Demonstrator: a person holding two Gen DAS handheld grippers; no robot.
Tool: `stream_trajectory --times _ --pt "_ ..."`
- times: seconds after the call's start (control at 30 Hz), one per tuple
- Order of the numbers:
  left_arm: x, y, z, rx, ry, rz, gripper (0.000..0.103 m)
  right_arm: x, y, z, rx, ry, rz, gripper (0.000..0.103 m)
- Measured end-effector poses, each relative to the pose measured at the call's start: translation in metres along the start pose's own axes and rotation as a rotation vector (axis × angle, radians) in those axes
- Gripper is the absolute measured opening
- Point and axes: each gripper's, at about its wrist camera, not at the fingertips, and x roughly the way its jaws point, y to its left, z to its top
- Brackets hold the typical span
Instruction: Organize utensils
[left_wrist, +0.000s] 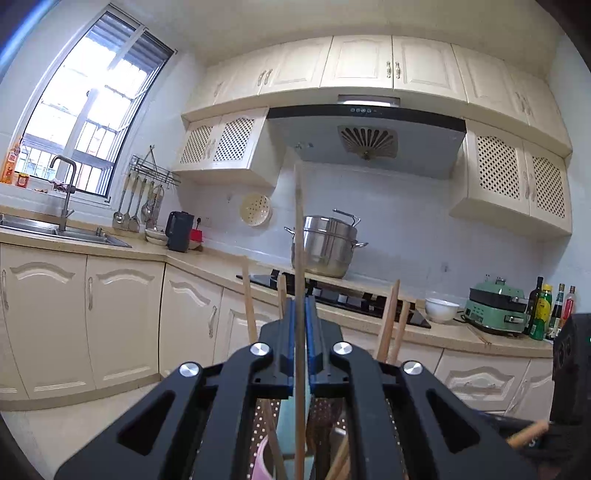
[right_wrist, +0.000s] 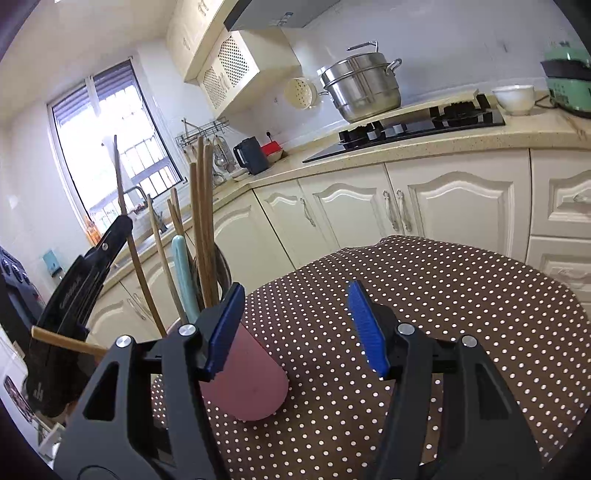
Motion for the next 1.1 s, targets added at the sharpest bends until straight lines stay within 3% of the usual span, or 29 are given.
stream_trajectory --times 0.4,0.47,0.5,0.53,0.77,0.97,1.1 --pt "-0.027 0.006 -0.018 0.007 0.175 -0.025 0.006 -0.026 0.013 -0.011 -0.037 0.017 -0.043 0.061" --pt "-0.029 0.006 -0.018 0.005 0.214 -0.032 0.025 -0.031 0.015 -0.014 -0.034 0.021 -0.045 0.061" --pt "-0.032 0.007 -0.017 -0.002 0.222 -0.031 0.050 -0.034 0.016 -0.016 -0.036 0.022 -0.051 0.061" --pt "-0.037 0.007 -0.016 -0.008 0.211 -0.035 0.054 -0.036 0.017 -0.017 -0.037 0.025 -0.053 0.061" --pt "-0.070 0.002 -0.003 0.023 0.206 -0.006 0.066 -0.067 0.032 -0.023 -0.051 0.013 -0.050 0.061" --pt "-0.111 -0.011 0.016 0.091 0.259 0.109 0.076 -0.111 0.055 -0.022 -0.092 -0.040 -0.051 0.065" --pt "-0.147 -0.022 0.028 0.117 0.246 0.120 0.081 -0.145 0.080 -0.024 -0.162 -0.093 -0.060 0.067"
